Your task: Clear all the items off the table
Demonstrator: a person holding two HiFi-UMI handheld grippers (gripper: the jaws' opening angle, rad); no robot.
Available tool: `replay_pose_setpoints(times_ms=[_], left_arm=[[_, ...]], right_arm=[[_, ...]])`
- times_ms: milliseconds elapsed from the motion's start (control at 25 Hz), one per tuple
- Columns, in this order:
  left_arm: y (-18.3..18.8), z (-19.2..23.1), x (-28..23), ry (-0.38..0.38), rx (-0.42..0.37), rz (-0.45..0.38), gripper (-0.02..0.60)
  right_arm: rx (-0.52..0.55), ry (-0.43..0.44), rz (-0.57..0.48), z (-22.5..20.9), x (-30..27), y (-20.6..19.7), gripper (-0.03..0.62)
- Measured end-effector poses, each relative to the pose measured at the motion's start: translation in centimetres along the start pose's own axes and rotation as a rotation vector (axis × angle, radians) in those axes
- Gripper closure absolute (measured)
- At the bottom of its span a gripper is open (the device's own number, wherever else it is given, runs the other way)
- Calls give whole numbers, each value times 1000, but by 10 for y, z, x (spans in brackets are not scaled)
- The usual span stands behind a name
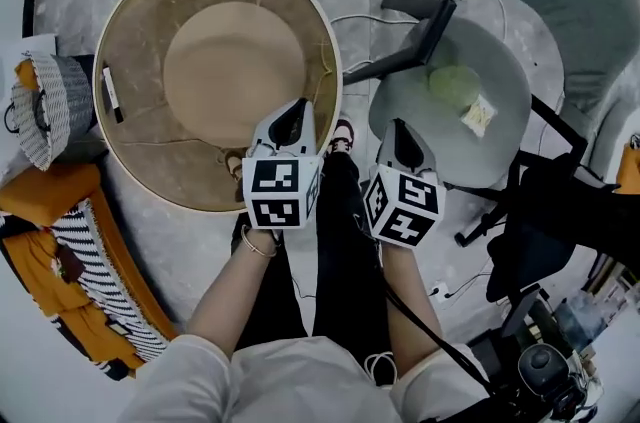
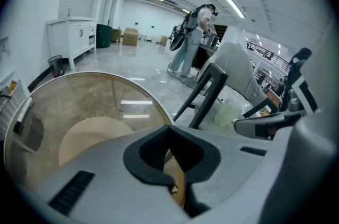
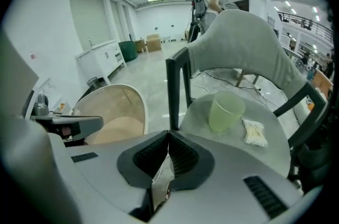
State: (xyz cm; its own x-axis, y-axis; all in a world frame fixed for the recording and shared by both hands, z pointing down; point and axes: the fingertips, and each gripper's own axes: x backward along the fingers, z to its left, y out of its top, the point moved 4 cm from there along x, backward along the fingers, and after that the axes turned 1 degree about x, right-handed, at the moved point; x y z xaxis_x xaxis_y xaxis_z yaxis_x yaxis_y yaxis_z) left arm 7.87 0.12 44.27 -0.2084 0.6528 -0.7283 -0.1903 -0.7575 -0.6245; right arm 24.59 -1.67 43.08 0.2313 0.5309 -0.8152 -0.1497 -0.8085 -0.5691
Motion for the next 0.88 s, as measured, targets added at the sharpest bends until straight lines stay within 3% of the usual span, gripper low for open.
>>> replay_pose_setpoints(times_ms=[320,880], left_arm=[[-20,76,46,127,138,-30,574],[-75,257,157,394,407,-124,574]], right_arm=[[172,125,-4,83,-11,21,568],[471,386,61,313,-31,-4,568]])
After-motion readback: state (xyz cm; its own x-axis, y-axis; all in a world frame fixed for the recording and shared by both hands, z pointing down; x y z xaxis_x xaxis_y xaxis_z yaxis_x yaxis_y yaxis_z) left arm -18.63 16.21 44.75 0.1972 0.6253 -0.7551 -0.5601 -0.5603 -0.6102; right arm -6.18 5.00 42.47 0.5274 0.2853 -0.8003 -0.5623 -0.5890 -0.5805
